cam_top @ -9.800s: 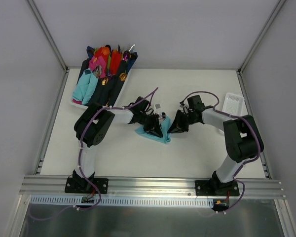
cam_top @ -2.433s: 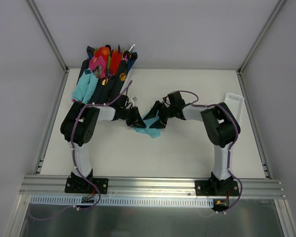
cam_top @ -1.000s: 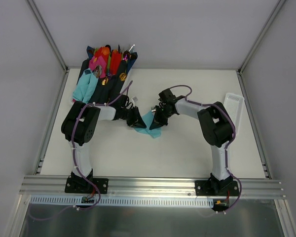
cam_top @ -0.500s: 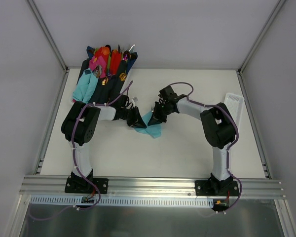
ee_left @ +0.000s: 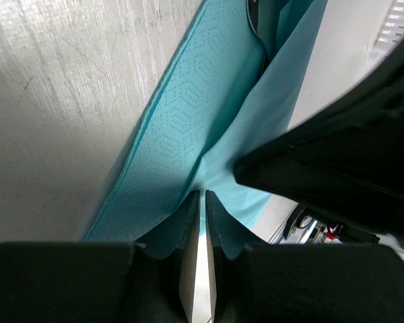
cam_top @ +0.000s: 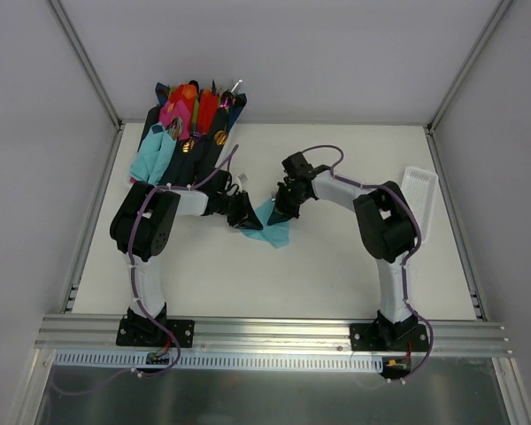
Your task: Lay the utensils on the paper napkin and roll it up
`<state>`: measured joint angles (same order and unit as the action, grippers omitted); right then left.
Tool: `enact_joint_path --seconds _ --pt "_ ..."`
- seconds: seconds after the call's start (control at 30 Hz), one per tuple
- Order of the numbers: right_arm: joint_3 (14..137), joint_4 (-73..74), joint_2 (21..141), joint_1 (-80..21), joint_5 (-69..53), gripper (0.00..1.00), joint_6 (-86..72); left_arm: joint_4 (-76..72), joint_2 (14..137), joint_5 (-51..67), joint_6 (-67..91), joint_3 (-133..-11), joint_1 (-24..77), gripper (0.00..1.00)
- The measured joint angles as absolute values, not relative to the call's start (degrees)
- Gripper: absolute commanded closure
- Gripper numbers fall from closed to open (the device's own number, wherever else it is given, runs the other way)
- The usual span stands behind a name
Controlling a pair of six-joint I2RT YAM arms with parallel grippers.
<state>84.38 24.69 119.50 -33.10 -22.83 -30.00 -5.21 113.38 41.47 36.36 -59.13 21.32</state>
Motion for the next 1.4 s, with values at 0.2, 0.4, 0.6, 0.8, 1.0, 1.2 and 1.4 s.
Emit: enact_joint_path --seconds 0.2,0.4,0.6,0.8,1.0,1.2,1.4 --pt "85.3 27.6 121.9 -33.5 -21.2 0.98 -27.9 -5.1 113.4 41.5 36.3 -59.1 21.3 0.91" --pt "85.9 28.3 121.9 -33.9 -20.2 0.91 -26.1 -5.1 113.4 41.5 36.4 -59.1 21.3 0.91" --pt "86.9 29.1 121.9 -34.3 -19.8 0.8 -24.5 -5.1 113.4 41.5 36.3 -59.1 21.3 0.9" --pt "88.4 31.1 121.8 -34.4 -19.3 0.82 -23.2 -5.1 113.4 41.5 36.3 -59.1 21.3 0.91" --pt "88.7 32.0 120.7 -34.4 -19.3 0.85 -23.0 -5.1 113.4 41.5 36.3 -59.1 21.3 0.91" --pt "88.7 32.2 120.3 -34.4 -19.1 0.88 -23.0 -5.1 113.4 41.5 36.3 -59.1 21.3 0.91" --pt "87.5 32.1 120.7 -34.3 -18.0 0.9 -23.0 -5.1 113.4 41.5 36.3 -59.1 21.3 0.91"
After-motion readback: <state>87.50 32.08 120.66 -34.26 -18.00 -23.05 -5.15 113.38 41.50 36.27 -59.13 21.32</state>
